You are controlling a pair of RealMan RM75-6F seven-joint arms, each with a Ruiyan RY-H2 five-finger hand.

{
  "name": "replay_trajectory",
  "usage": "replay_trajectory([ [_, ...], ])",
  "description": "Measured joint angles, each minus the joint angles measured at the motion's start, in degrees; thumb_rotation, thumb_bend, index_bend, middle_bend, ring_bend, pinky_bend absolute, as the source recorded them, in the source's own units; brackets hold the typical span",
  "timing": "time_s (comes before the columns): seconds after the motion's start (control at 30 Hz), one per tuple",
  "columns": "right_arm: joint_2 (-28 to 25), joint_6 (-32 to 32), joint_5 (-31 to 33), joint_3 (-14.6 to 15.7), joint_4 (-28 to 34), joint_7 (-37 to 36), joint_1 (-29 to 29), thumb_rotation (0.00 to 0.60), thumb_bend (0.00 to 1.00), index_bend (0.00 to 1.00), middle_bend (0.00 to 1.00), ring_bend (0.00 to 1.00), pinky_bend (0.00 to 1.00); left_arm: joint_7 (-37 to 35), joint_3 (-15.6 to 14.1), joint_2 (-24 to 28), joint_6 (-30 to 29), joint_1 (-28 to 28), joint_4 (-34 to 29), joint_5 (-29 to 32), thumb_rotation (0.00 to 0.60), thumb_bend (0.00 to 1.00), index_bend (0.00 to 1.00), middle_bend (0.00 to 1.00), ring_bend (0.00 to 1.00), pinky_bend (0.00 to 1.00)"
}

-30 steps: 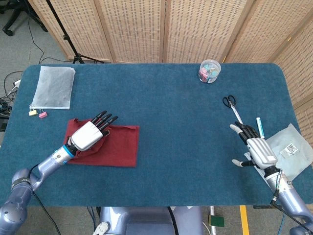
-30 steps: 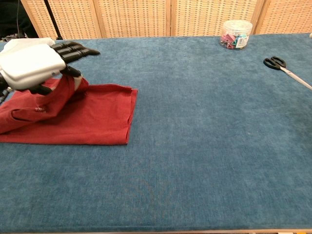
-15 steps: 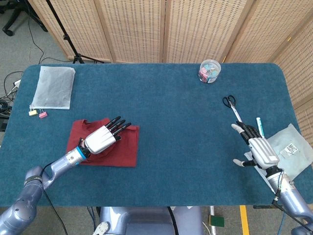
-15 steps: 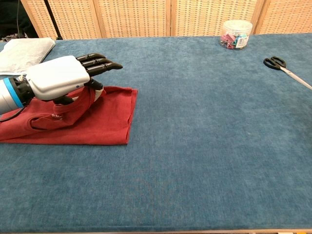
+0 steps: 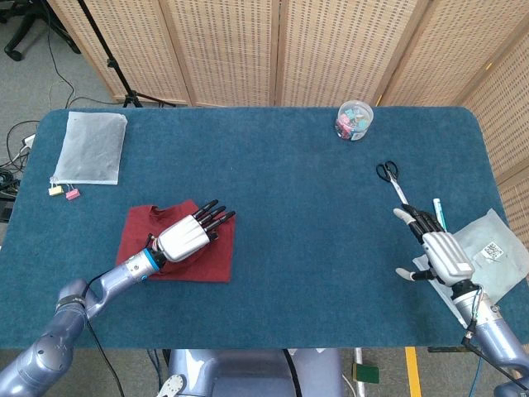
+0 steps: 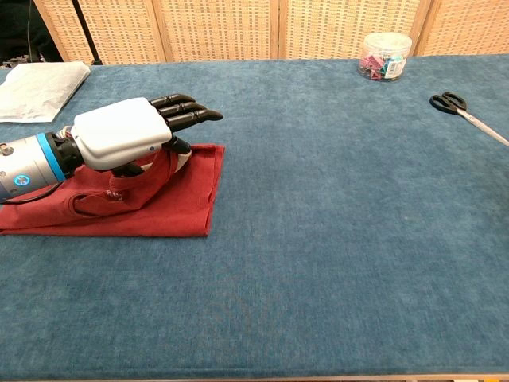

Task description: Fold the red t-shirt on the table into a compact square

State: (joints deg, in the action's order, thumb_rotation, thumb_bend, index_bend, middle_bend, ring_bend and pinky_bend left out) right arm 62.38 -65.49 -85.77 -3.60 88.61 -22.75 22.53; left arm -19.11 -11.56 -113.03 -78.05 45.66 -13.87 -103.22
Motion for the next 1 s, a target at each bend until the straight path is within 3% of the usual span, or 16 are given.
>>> replay_trajectory([
  [0.23, -0.1, 0.0, 0.0, 0.0, 0.0, -0.2, 0.0, 0.6, 0.0, 0.0, 0.0, 0.0, 0.0, 0.5, 0.1, -1.1, 0.5, 0.2, 0.0, 0.2, 0.6, 0.59, 0.67, 0.0, 0.0, 0.0],
  [0.27, -0.1, 0.0, -0.1, 0.0, 0.0, -0.2, 0.0, 0.6, 0.0, 0.0, 0.0, 0.0, 0.0, 0.5, 0.2, -1.3, 0.4, 0.2, 0.0, 0.3, 0.6, 0.57, 0.62, 0.0, 0.0, 0.0],
  [0.4, -0.1, 0.0, -0.1, 0.1, 0.0, -0.1, -0.1, 0.6, 0.0, 0.0, 0.0, 0.0, 0.0, -0.4, 0.9, -1.6, -0.6, 0.0, -0.3, 1.0, 0.6, 0.4, 0.18, 0.0, 0.0, 0.0],
  [0.53, -0.2, 0.0, -0.1, 0.1, 0.1, -0.1, -0.1, 0.6, 0.0, 0.0, 0.0, 0.0, 0.0, -2.0, 1.6, -1.7, -1.3, -0.1, -0.7, 1.6, 0.6, 0.21, 0.0, 0.0, 0.0, 0.0],
  [0.63, -0.2, 0.1, -0.1, 0.1, 0.2, 0.1, 0.0, 0.6, 0.0, 0.0, 0.0, 0.0, 0.0, -4.2, 2.4, -1.5, -2.4, -0.2, -1.7, 2.3, 0.6, 0.13, 0.0, 0.0, 0.0, 0.0],
  [0.8, -0.3, 0.0, -0.1, 0.2, 0.4, 0.2, -0.1, 0.6, 0.0, 0.0, 0.0, 0.0, 0.0, -7.4, 4.7, -0.6, -5.3, -0.5, -4.7, 4.2, 0.6, 0.14, 0.0, 0.0, 0.0, 0.0],
  [1.0, -0.3, 0.1, -0.1, 0.2, 0.4, 0.3, -0.1, 0.6, 0.0, 0.0, 0.0, 0.0, 0.0, -10.1, 5.9, 3.8, -4.6, -1.2, -13.1, 6.0, 0.6, 0.2, 0.27, 0.0, 0.0, 0.0],
])
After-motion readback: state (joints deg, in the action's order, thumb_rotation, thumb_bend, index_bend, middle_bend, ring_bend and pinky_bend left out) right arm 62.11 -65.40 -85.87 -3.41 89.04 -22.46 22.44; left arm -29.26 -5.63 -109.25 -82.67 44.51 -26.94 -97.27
